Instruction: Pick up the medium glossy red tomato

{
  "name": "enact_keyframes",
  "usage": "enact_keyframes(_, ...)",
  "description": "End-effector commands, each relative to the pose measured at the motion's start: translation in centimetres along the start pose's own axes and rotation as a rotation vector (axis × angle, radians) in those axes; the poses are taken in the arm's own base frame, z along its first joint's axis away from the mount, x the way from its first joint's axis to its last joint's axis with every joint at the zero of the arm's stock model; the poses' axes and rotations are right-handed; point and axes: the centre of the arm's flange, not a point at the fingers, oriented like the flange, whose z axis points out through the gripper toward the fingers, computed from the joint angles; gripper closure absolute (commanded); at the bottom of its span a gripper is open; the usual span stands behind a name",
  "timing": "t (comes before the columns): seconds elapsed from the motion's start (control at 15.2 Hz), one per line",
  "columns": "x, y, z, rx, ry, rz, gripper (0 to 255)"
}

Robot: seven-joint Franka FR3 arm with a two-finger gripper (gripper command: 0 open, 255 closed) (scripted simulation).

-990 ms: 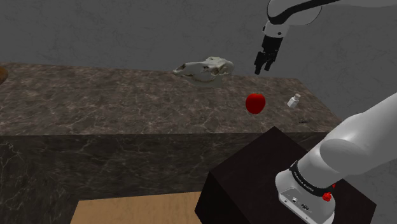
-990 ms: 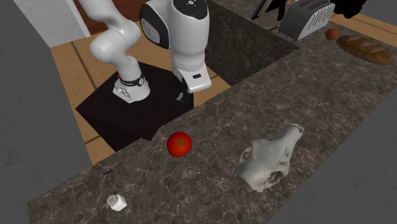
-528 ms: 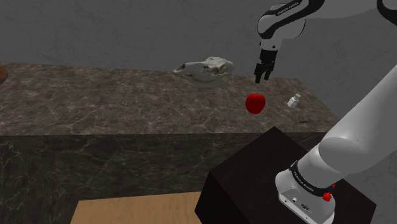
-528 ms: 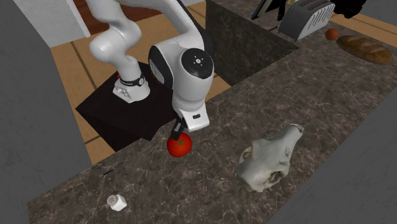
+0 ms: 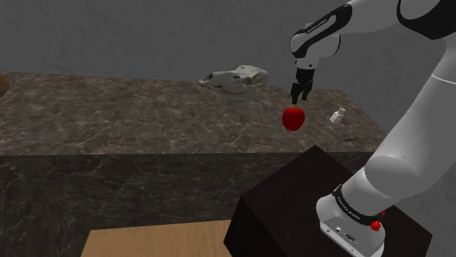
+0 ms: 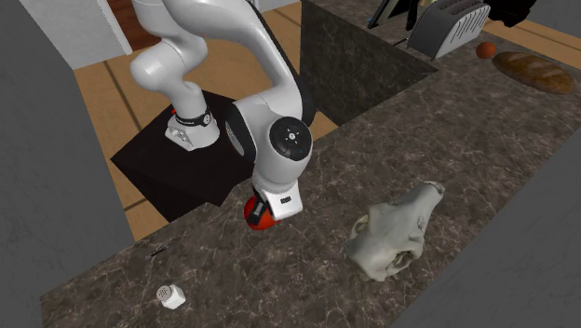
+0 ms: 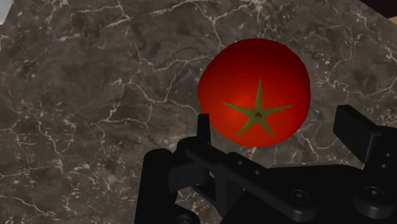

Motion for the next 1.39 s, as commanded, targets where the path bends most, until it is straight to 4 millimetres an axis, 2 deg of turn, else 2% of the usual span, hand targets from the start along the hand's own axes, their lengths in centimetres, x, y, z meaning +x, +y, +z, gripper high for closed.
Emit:
enact_keyframes(0.0, 0.3, 0.2, 1.0, 0.000, 0.000, 0.000, 0)
enact_keyframes(0.07, 0.5, 0.2, 1.8, 0.000, 0.000, 0.000, 0)
enact_keyframes(0.2, 0.5, 0.2, 1.8, 0.000, 0.000, 0.000, 0)
enact_keyframes(0.26, 0.5, 0.2, 1.8, 0.000, 0.000, 0.000, 255)
enact_keyframes(0.86, 0.5, 0.2, 1.8, 0.000, 0.000, 0.000, 255)
enact_keyframes(1.32, -0.5, -0.1, -1.7, 0.000, 0.000, 0.000, 255)
